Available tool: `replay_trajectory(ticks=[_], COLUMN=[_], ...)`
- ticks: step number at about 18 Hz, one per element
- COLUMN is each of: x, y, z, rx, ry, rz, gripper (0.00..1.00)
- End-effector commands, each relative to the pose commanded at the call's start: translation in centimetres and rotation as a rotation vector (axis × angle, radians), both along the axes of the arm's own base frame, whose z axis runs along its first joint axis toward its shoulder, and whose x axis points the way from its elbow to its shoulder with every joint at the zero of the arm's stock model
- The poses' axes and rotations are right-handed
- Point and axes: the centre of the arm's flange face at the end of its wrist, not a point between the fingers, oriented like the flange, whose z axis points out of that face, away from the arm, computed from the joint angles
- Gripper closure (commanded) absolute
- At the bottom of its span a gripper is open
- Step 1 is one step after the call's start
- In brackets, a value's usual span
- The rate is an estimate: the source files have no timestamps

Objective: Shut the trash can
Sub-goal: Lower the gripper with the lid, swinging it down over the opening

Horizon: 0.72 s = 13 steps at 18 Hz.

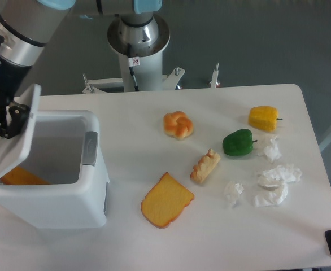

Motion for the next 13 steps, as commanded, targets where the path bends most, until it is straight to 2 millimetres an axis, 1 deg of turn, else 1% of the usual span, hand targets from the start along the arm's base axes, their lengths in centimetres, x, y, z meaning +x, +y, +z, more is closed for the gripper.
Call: replay_trajectory(ticks=[3, 5, 8, 11, 13], x=[-0.5, -1.2, -1.7, -1.4, -1.4], y=[-0.3, -0.6, -1.1, -1.8, -2.0], z=[-0.3, -0.4, -0.6, -1.0, -1.4], rx=[-0.005, -0.008, -0.031, -0.047, -0.052], ry=[0.001, 0.0, 0.054, 0.065, 0.065], rz=[0.006, 0.02, 0.048, 0.053, 0.05], gripper=[0.0, 0.0, 0.0, 0.0, 0.0])
